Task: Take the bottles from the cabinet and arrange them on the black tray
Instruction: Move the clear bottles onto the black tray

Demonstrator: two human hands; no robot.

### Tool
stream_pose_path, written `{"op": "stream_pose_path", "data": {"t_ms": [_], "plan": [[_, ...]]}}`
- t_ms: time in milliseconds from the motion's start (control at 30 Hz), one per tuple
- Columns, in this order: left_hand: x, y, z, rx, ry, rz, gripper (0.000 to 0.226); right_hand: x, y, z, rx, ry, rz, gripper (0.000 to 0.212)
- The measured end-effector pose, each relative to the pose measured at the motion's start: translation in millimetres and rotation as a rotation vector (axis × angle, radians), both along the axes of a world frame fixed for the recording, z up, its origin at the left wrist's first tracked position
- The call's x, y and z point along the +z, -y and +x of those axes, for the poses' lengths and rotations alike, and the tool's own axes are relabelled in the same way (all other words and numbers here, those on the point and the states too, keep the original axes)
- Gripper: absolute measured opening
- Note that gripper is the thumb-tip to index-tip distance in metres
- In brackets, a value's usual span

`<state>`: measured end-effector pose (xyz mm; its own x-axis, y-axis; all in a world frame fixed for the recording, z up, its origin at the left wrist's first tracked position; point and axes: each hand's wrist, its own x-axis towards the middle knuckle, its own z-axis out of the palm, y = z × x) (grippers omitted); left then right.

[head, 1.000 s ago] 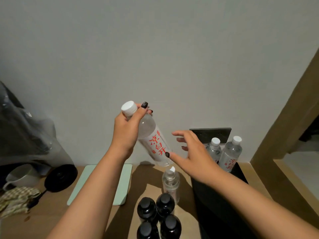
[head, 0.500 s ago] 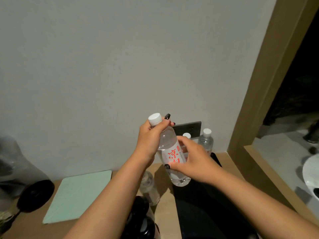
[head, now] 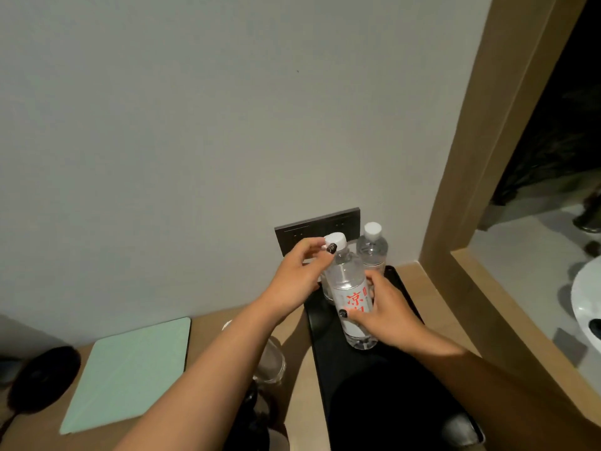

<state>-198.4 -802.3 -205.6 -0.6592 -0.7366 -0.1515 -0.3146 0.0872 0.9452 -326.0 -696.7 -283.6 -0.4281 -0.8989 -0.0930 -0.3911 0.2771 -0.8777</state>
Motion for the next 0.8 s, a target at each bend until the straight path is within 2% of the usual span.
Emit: {"op": "stream_pose_path", "data": {"t_ms": [200, 367, 500, 600, 667, 800], "plan": [[-29.4, -4.8, -8.9, 0.044, 0.125, -0.086, 0.035, -28.7, 16.8, 8.1, -0.032, 0.059, 0.037, 0.061], [-50.4, -4.5, -10.5, 0.046, 0.171, -0.155, 0.033, -55.2, 16.0, 12.2, -0.064, -0.100, -0.101, 0.059], [-65.7, -3.6, -10.2, 0.063, 0.208, -0.192, 0.035, -57.4, 19.3, 10.0, -0.120, 0.104, -0.029, 0.058], [-74.8, -4.1, -10.1, 0.081, 0.189, -0.212, 0.033, -63.6, 17.4, 8.9, -0.140, 0.183, 0.017, 0.068], [-81.5, -4.6, -10.8, 0.071, 0.192, -0.251, 0.032, -66.9, 15.7, 8.7, -0.139, 0.198, 0.040, 0.074], [-88.5, -6.4, -9.9, 0.066, 0.212, -0.335, 0.029, -71.5, 16.0, 9.7, -0.139, 0.111, 0.039, 0.070]]}}
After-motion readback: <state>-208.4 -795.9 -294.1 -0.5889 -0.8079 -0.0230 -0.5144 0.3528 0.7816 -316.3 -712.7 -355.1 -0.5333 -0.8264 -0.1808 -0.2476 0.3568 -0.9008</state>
